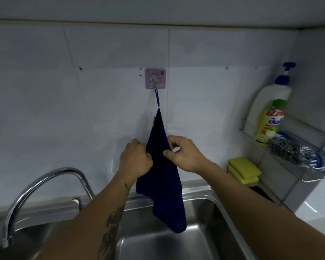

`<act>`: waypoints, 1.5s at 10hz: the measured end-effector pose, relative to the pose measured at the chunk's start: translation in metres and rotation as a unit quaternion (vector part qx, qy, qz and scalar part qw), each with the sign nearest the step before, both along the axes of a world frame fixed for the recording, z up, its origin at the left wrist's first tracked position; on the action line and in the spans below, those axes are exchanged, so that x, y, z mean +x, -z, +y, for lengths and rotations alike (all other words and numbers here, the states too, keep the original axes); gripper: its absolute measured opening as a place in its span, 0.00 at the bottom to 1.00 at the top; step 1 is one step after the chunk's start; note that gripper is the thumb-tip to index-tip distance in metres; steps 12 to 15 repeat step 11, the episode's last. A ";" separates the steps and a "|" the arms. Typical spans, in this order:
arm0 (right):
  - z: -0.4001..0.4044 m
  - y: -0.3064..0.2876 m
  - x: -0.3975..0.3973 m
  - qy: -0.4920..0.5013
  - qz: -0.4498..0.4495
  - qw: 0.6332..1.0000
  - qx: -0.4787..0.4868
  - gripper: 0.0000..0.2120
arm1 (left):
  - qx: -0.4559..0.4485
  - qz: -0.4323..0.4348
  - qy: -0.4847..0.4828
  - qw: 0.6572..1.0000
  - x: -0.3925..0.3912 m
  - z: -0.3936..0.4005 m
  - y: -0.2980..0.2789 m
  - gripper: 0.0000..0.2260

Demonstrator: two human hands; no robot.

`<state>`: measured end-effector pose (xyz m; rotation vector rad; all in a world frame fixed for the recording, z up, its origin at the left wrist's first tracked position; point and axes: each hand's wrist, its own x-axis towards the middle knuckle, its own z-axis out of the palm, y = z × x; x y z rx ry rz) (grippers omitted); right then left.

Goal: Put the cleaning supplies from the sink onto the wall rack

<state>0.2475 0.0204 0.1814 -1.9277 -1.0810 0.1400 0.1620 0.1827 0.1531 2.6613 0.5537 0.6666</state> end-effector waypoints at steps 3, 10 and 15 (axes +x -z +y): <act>-0.043 -0.008 0.012 0.019 0.099 0.993 -0.057 0.10 | 0.017 -0.024 -0.008 1.000 -0.047 0.041 -0.025 0.12; -0.076 -0.005 0.006 0.166 -0.031 0.969 -0.181 0.05 | -0.041 0.151 -0.032 0.987 -0.073 0.025 -0.059 0.09; -0.090 -0.015 0.006 0.174 -0.028 0.966 -0.188 0.08 | -0.011 0.173 -0.063 0.983 -0.085 0.011 -0.075 0.13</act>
